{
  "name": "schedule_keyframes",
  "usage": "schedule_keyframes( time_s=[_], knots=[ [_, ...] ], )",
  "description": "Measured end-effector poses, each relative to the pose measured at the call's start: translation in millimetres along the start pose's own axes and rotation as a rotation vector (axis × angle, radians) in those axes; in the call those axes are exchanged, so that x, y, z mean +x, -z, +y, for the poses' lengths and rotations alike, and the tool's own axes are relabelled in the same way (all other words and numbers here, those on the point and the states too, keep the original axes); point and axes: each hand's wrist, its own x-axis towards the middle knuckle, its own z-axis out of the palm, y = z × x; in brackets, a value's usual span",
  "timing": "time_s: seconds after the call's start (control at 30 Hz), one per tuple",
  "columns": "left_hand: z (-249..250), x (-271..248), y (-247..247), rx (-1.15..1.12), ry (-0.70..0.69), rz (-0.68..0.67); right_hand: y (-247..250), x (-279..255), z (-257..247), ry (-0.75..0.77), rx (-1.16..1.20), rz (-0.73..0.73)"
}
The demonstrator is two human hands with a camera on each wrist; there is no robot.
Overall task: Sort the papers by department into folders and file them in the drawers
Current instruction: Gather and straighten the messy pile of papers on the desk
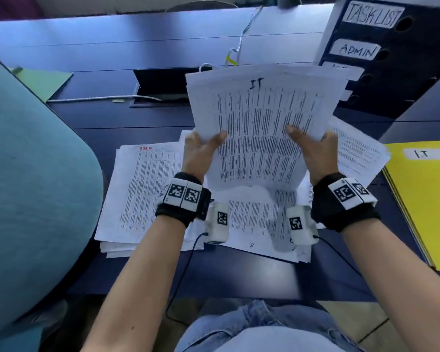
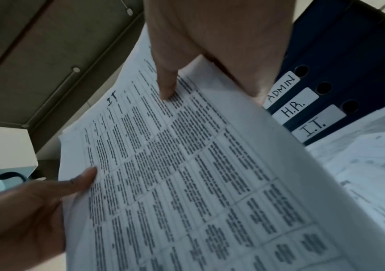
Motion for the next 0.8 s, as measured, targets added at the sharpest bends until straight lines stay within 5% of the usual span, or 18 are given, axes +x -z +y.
schedule_keyframes(
  time_s=[0.13,0.23,0.4,0.8],
  knots=[
    [21,10,19,0.009,-0.104,0.167,-20,2,0,0.050,-0.060,-0.018],
    [33,26,50,0.094,-0.110,0.414,-45,5,21,0.040,-0.188,-0.113],
    [34,35,100,0.696,0.011,0.604,-100,-17,43,-0.129,-0.400,-0.455],
    [-43,8,159,1.099,0.293,0.510,-165,-55,84,-0.476,-0.570,-0.664]
  ],
)
